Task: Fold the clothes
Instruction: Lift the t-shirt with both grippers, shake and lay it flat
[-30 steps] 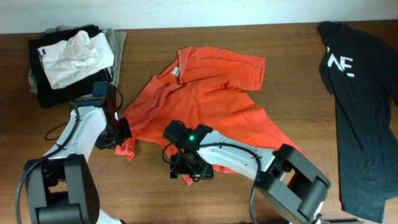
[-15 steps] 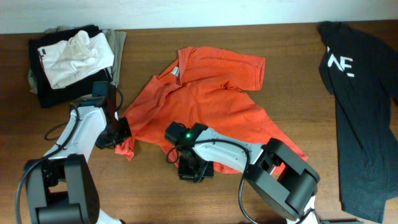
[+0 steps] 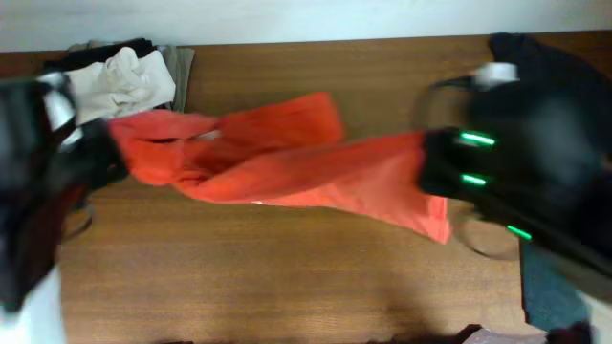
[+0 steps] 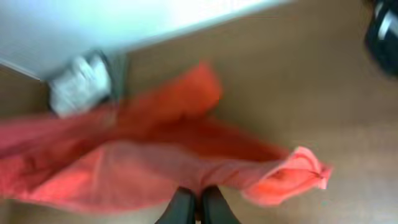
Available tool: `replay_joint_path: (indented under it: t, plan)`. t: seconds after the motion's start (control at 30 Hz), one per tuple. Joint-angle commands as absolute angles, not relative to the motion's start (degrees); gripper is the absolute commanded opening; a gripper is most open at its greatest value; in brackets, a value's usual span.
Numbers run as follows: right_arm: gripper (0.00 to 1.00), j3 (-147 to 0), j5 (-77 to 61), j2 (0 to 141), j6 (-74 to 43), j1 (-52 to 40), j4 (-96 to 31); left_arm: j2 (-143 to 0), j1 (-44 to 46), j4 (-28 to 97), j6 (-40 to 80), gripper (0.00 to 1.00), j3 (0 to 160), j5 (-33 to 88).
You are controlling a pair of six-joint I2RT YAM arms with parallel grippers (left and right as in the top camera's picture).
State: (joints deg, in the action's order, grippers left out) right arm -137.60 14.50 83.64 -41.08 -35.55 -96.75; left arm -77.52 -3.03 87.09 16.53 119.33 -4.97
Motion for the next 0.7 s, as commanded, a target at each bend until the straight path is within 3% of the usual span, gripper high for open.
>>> replay_joint_path:
  t: [0.0,0.2,0.33,0.4,0.57,0.67]
  plan:
    - [0.04,-146.71,16.12,80.53,-35.44,-33.21,-97.30,-74.50,-3.27,91.94,17.10,0.01,132.84,-5.45]
    - [0.04,-151.09,17.17,79.40,-34.46,-33.23,-97.30,-75.35,-3.27,94.59,17.12,0.01,142.21,-7.16]
    - [0.04,-151.09,24.69,85.25,-34.54,-32.38,-93.67,-86.11,-3.27,93.03,17.10,0.01,142.21,-6.92]
    - [0.04,-151.09,22.96,89.62,-33.39,-26.63,-90.45,-93.73,-3.27,87.26,17.10,0.01,142.21,-6.90]
    - [0.04,-151.11,-13.72,99.39,-26.11,-0.95,-74.41,-103.42,-3.36,64.51,13.39,0.01,144.22,-5.34]
    - [0.04,-151.72,-34.59,99.26,-26.96,13.43,-68.73,-103.26,-3.55,61.45,10.63,0.01,153.32,-5.39]
